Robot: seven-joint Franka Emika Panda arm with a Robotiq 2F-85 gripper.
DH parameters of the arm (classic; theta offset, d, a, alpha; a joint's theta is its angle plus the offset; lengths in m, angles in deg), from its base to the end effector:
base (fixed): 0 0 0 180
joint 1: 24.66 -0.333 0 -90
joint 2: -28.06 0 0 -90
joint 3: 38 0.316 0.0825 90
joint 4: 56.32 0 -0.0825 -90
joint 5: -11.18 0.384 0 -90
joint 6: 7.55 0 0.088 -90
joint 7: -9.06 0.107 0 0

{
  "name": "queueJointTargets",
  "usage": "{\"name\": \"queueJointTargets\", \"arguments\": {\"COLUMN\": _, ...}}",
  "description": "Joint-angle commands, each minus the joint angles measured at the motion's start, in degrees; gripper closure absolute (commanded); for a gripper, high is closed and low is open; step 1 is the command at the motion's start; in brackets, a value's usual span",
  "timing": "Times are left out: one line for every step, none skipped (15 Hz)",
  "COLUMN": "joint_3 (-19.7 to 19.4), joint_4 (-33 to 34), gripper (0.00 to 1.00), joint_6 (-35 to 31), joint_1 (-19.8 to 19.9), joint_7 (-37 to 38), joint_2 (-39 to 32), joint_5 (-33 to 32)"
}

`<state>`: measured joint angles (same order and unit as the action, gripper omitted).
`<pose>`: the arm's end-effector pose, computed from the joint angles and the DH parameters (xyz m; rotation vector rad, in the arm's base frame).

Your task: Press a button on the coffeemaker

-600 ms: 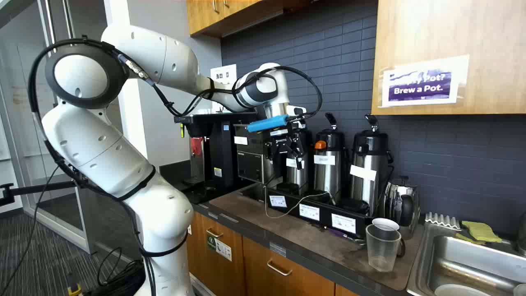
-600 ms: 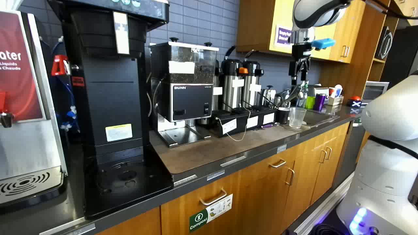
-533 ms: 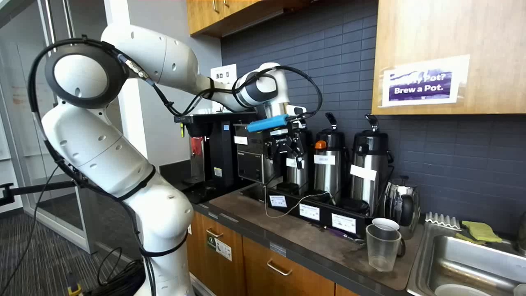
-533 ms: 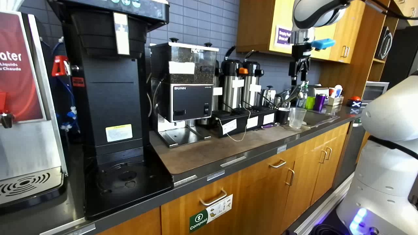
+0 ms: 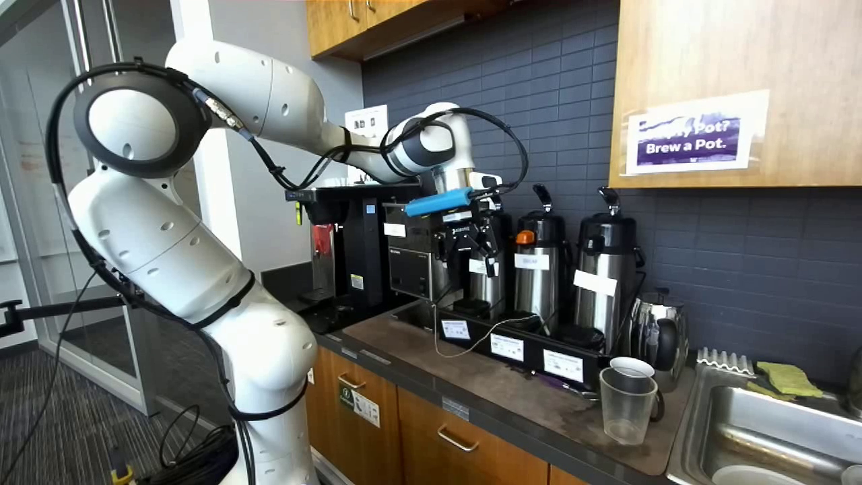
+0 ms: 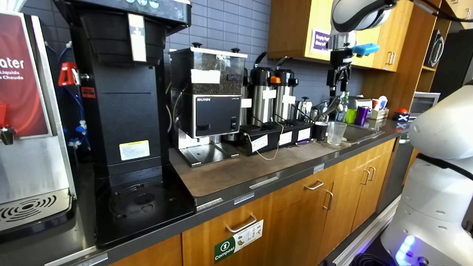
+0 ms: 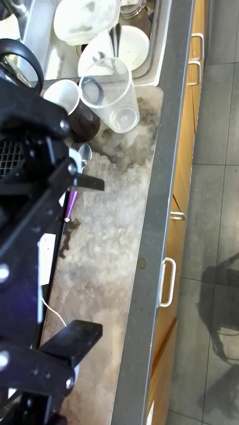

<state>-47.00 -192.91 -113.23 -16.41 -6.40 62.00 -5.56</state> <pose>0.3550 -0.1421 0.5338 2.9381 0.0963 -0.0068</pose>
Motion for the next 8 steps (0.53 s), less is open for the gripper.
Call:
{"name": "queueJointTargets", "arguments": {"joint_3": 0.23, "joint_4": -0.2, "gripper": 0.0, "joint_6": 0.21, "joint_1": -1.25, "joint_7": 0.36, "joint_2": 0.16, "joint_5": 0.1}}
{"name": "queueJointTargets", "arguments": {"joint_3": 0.54, "joint_4": -0.4, "gripper": 0.0, "joint_6": 0.18, "joint_1": -1.61, "joint_7": 0.42, "joint_2": 0.21, "joint_5": 0.12}}
{"name": "queueJointTargets", "arguments": {"joint_3": 0.87, "joint_4": -0.6, "gripper": 0.0, "joint_6": 0.18, "joint_1": -2.06, "joint_7": 0.44, "joint_2": 0.24, "joint_5": 0.16}}
{"name": "queueJointTargets", "arguments": {"joint_3": 1.18, "joint_4": -0.74, "gripper": 0.0, "joint_6": 0.17, "joint_1": -2.5, "joint_7": 0.47, "joint_2": 0.23, "joint_5": 0.17}}
{"name": "queueJointTargets", "arguments": {"joint_3": 1.5, "joint_4": -0.77, "gripper": 0.0, "joint_6": 0.11, "joint_1": -3.03, "joint_7": 0.4, "joint_2": 0.02, "joint_5": 0.2}}
{"name": "queueJointTargets", "arguments": {"joint_3": 1.86, "joint_4": -0.83, "gripper": 0.0, "joint_6": 0.16, "joint_1": -3.56, "joint_7": 0.41, "joint_2": -0.06, "joint_5": 0.28}}
{"name": "queueJointTargets", "arguments": {"joint_3": 2.31, "joint_4": -0.9, "gripper": 0.0, "joint_6": 0.11, "joint_1": -4.11, "joint_7": 0.47, "joint_2": -0.16, "joint_5": 0.3}}
{"name": "queueJointTargets", "arguments": {"joint_3": 2.8, "joint_4": -0.97, "gripper": 0.0, "joint_6": 0.04, "joint_1": -4.78, "joint_7": 0.45, "joint_2": -0.28, "joint_5": 0.37}}
